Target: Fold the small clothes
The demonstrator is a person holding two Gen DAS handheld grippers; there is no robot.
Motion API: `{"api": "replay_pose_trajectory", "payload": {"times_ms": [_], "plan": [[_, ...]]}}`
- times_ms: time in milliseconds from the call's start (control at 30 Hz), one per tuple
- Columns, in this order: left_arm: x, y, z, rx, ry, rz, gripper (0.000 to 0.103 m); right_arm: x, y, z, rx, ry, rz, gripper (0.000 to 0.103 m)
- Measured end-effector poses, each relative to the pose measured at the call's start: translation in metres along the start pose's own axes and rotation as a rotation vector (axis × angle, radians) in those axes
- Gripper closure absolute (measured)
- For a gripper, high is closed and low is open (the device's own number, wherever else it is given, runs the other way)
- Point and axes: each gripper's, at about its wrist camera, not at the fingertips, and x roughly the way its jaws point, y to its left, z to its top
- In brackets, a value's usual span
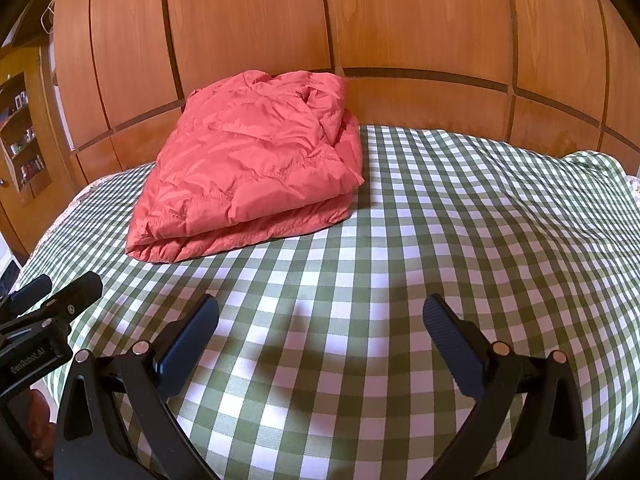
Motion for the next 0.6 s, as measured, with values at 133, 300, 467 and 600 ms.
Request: {"api": "replay_pose_trajectory", "payload": {"times_ms": [133, 300, 467, 600], "plan": [[-0.002, -0.002, -0.001, 0.007, -0.022, 0.000, 0.003, 0.002, -0.001, 0.000, 0.003, 0.006, 0.003, 0.002], [0.000, -0.004, -0.001, 0.016, -0.013, -0.004, 0.003, 0.005, -0.002, -0.001, 0.004, 0.013, 0.003, 0.002], [0.003, -0.006, 0.000, 0.019, 0.000, -0.005, 0.003, 0.010, -0.003, -0.002, 0.008, 0.023, 0.003, 0.002], [0.004, -0.006, 0.000, 0.020, 0.009, -0.013, 0.003, 0.013, -0.003, -0.001, 0.005, 0.028, 0.003, 0.002]]}}
